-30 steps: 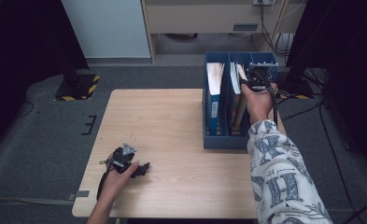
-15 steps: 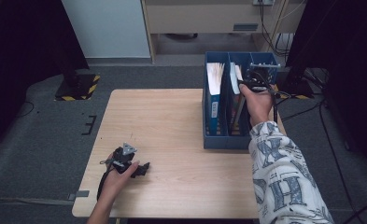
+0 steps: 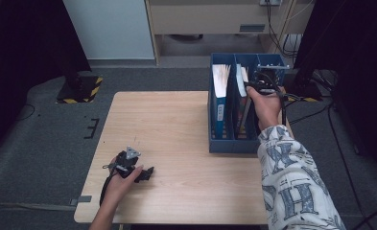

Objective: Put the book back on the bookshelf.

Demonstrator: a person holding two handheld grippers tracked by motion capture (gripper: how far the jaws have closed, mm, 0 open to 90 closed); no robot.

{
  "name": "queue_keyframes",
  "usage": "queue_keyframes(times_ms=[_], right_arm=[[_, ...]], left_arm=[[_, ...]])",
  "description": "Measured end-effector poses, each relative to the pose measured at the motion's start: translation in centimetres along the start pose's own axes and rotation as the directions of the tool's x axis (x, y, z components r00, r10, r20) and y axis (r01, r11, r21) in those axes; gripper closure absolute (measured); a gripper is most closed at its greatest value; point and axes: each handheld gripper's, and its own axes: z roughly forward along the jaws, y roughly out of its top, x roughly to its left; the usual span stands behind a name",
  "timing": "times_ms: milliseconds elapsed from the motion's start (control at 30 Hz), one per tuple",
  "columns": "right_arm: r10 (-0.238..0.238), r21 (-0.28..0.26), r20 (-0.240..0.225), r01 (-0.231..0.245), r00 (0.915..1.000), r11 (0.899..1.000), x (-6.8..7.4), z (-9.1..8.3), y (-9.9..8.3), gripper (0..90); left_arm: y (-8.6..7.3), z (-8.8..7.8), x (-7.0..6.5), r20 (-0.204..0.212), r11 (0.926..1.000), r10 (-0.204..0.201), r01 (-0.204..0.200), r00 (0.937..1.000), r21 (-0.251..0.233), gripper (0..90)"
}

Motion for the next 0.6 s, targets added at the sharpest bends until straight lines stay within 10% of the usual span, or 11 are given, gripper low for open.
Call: queue_keyframes(times_ms=[600], right_arm=[[-0.024,-0.056,0.004,0.024,0.9997,0.998,-1.0,-2.9,0.3,57.4]], left_arm=[[0.0,0.0,0.0,-0.001,1.0000,0.002,-0.002,1.0000,0.000,0.0]])
